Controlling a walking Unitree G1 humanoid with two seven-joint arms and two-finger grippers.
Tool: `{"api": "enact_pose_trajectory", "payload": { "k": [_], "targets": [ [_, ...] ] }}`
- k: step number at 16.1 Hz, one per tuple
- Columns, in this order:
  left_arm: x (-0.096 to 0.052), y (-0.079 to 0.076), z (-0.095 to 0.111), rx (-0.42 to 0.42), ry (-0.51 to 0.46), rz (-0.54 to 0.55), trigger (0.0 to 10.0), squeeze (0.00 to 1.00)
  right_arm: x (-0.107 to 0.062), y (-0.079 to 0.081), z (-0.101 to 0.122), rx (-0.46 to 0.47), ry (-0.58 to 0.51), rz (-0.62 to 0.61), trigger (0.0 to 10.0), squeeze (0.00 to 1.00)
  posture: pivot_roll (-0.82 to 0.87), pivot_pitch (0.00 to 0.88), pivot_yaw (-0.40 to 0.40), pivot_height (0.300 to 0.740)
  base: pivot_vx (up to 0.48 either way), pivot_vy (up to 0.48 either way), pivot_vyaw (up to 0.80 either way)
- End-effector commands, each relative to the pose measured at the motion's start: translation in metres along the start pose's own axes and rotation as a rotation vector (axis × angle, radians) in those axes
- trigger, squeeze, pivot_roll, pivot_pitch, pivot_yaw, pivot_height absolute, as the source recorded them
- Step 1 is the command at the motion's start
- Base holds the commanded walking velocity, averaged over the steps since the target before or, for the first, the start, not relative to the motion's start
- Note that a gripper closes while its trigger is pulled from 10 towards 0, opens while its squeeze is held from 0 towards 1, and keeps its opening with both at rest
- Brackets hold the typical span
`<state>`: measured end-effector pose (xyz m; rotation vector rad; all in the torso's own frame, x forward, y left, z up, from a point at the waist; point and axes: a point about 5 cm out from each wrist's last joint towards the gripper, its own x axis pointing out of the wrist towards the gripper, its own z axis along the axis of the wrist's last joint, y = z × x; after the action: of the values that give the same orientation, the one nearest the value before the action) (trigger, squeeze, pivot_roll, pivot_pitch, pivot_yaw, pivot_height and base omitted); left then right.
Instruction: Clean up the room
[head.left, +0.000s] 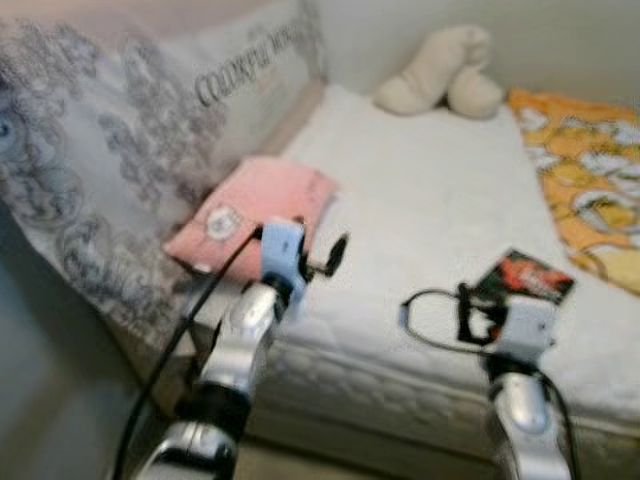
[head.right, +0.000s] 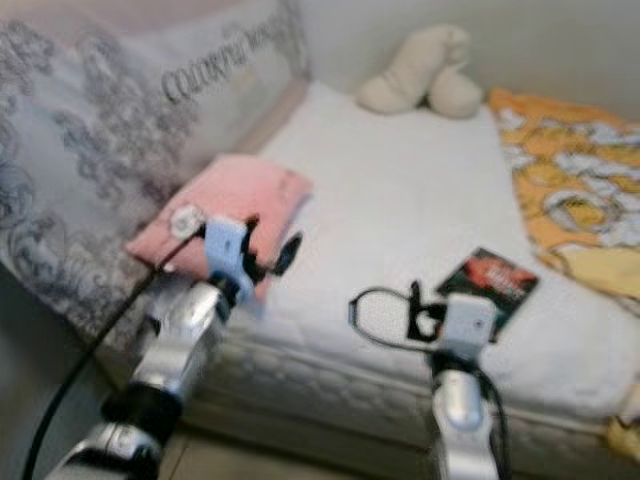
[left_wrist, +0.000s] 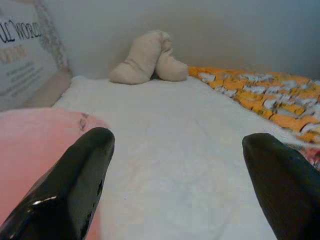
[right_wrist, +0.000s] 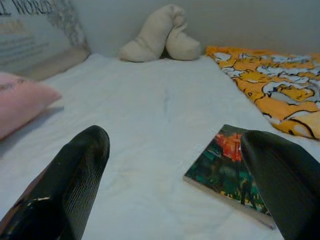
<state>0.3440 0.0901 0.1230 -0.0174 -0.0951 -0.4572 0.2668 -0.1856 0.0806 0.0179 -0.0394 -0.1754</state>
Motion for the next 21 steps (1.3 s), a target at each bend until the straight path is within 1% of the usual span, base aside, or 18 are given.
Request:
{"api": "enact_pose_trajectory", "payload": {
  "k": [1, 2, 3, 6, 8, 9, 12, 14, 17, 19, 21],
  "targets": [
    [0.002, 0.0, 0.002, -0.003, -0.005, 0.001, 10.0, 0.0, 0.002, -0.002, 0.002, -0.02, 0.003, 0.0, 10.0, 1.0, 0.01, 0.0, 0.021, 0.74, 0.0, -0.454, 0.0],
    [0.003, 0.0, 0.003, -0.001, -0.005, 0.002, 10.0, 0.0, 0.002, -0.001, 0.0, -0.029, 0.013, 0.003, 10.0, 1.0, 0.01, 0.0, 0.021, 0.74, 0.0, -0.45, 0.0],
    [0.003, 0.0, 0.003, -0.001, -0.004, 0.002, 10.0, 0.0, 0.003, 0.0, 0.0, -0.033, 0.02, 0.002, 10.0, 0.0, 0.01, 0.0, 0.021, 0.74, 0.0, -0.45, 0.0],
    [0.005, -0.002, 0.001, 0.002, 0.004, 0.0, 10.0, 0.0, 0.005, 0.005, -0.001, -0.039, 0.028, 0.03, 10.0, 0.0, 0.01, 0.0, 0.02, 0.74, 0.0, -0.44, 0.0],
    [0.005, 0.001, -0.003, -0.033, 0.029, 0.036, 10.0, 0.0, 0.005, 0.006, -0.003, -0.043, 0.049, 0.035, 10.0, 0.0, 0.01, 0.0, 0.018, 0.74, 0.0, 0.0, 0.0],
    [0.004, 0.004, -0.003, -0.083, 0.026, 0.06, 10.0, 0.0, 0.005, 0.006, -0.005, -0.028, 0.067, 0.038, 10.0, 0.0, 0.01, 0.0, 0.015, 0.74, 0.0, 0.0, -0.77],
    [0.004, 0.004, -0.005, -0.048, 0.038, 0.054, 10.0, 0.0, 0.005, 0.006, -0.006, -0.039, 0.069, 0.051, 10.0, 0.0, 0.01, 0.0, 0.013, 0.74, 0.0, 0.0, -0.76],
    [0.004, 0.003, -0.005, -0.04, 0.042, 0.043, 10.0, 0.0, 0.005, 0.007, -0.007, -0.041, 0.073, 0.056, 10.0, 0.0, 0.01, 0.0, 0.014, 0.74, 0.0, 0.0, -0.75],
    [0.007, 0.004, -0.004, -0.022, 0.05, 0.03, 10.0, 0.0, 0.005, 0.009, -0.007, -0.051, 0.075, 0.069, 10.0, 0.0, 0.01, 0.0, 0.014, 0.74, 0.0, 0.461, -0.75],
    [0.011, 0.007, -0.001, -0.011, 0.054, 0.038, 10.0, 0.0, 0.005, 0.008, -0.009, -0.06, 0.079, 0.071, 10.0, 0.0, 0.01, 0.0, 0.015, 0.74, 0.0, 0.433, -0.75],
    [0.012, 0.013, 0.0, -0.025, 0.064, 0.065, 10.0, 0.0, 0.006, 0.008, -0.009, -0.057, 0.071, 0.076, 10.0, 0.0, 0.01, 0.0, 0.016, 0.74, 0.0, 0.431, 0.0]
  ]
}}
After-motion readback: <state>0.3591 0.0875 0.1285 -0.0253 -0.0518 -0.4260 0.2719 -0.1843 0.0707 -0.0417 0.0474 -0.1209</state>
